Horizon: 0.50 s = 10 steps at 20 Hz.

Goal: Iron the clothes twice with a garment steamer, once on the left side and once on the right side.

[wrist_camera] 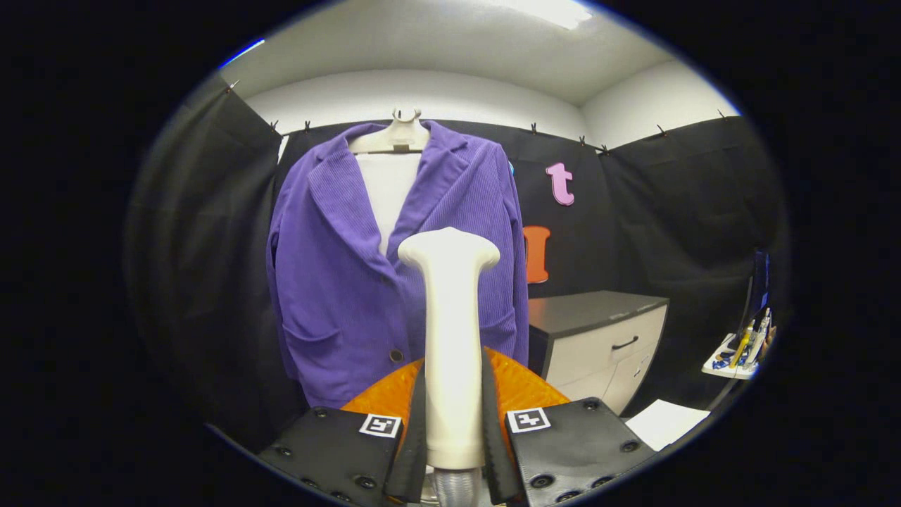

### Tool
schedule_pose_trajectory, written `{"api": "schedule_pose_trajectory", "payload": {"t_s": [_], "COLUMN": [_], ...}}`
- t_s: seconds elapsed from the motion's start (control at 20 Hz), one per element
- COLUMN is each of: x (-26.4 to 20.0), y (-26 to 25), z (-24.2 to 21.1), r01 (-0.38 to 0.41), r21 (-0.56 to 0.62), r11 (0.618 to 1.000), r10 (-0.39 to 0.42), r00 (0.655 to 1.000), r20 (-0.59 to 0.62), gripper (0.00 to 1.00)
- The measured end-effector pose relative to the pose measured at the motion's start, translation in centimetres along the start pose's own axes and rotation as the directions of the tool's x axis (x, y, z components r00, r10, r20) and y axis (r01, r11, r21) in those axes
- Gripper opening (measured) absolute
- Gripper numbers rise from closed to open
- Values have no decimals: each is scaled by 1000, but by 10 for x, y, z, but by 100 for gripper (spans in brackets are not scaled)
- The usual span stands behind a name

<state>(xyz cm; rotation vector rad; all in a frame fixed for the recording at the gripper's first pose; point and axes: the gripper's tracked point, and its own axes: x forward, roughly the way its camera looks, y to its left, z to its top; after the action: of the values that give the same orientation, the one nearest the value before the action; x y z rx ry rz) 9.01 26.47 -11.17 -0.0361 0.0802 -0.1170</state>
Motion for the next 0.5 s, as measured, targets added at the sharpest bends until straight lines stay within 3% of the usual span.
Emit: {"api": "schedule_pose_trajectory", "payload": {"t_s": [0.25,0.5], "x": [19,36], "y": [45,100], "z": [59,86], "r01": [-92,-186], "r21": [-1,-12], "r11": [996,983], "r10": [92,186], "r00": [994,977], "r20": [64,106], "gripper": [41,41]}}
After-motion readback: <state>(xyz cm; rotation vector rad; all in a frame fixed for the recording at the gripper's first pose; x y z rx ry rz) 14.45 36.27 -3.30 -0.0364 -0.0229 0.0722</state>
